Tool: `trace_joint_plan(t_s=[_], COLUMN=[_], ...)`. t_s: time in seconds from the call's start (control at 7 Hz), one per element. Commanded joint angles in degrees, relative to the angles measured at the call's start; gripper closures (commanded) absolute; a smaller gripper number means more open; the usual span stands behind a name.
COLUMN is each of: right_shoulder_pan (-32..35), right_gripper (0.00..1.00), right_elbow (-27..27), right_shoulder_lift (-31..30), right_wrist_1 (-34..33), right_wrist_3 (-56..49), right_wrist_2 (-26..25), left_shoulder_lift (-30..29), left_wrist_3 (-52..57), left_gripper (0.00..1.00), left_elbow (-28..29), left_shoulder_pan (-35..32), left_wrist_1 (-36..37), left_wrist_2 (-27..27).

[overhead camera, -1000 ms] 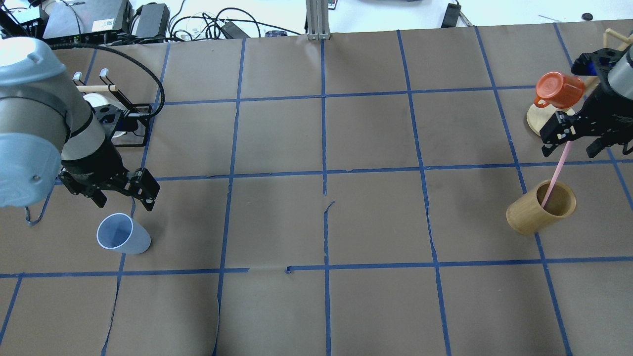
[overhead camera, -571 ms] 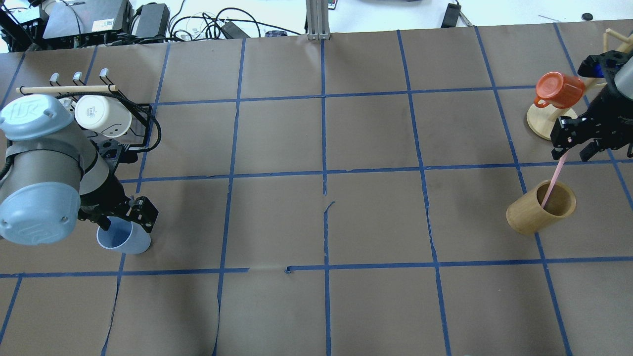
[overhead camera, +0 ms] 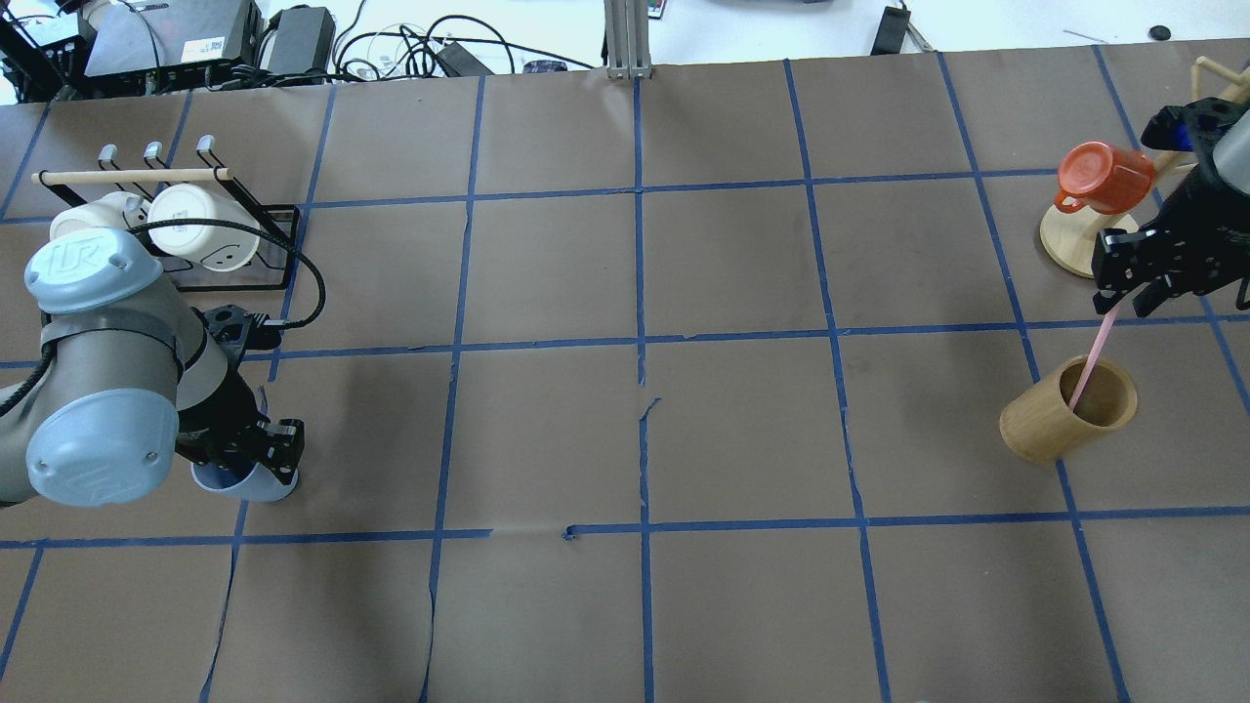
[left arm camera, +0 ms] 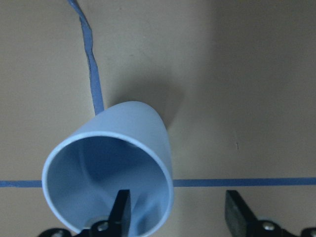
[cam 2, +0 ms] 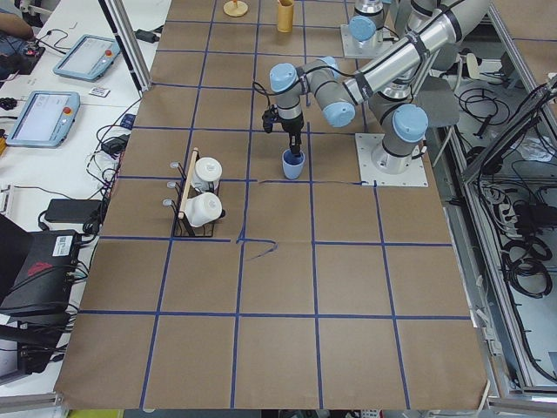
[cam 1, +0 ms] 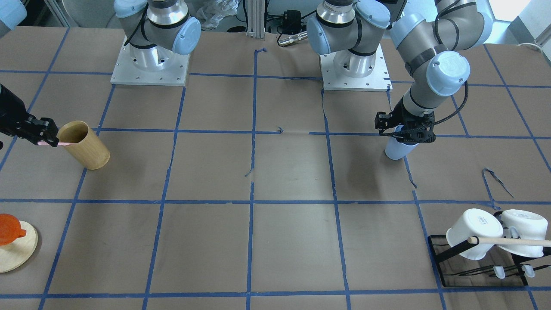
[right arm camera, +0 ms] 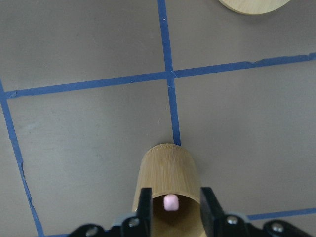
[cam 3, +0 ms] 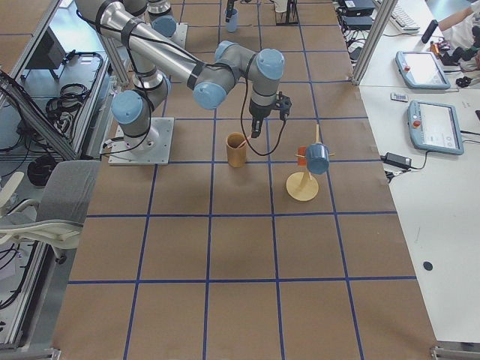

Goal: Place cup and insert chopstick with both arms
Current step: 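Grasp the blue cup with the left gripper while the right grasps the pink stick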

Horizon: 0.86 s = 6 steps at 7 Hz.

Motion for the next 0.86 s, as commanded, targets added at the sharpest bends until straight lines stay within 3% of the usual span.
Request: trace_joint_plan(t_s=[0.0,0.29,0.71], right_shoulder_pan=[0.00,0.00,0.09], right_gripper=[0.61,0.72,0.79], right_elbow=[0.02,-0.06,-0.24], right_shoulder_lift=[0.44,0.44,0.35], right_wrist_1=[0.00,0.08,0.17], right_wrist_3=[0.11,0.02,0.02], right_wrist_2=[-0.02,-0.02,1.12], left_shoulder_lift=[-0.24,-0.50,-3.21], left_wrist_3=[-0.14,-1.36,-18.28], left_gripper=[1.00,1.00,1.00], left_elbow=[1.05,3.50,11.05], left_shoulder_pan=[0.02,-0.33,-7.24], left_wrist_1=[0.68,0.69,-1.69], left_wrist_2=[-0.01,-0.28,-5.20])
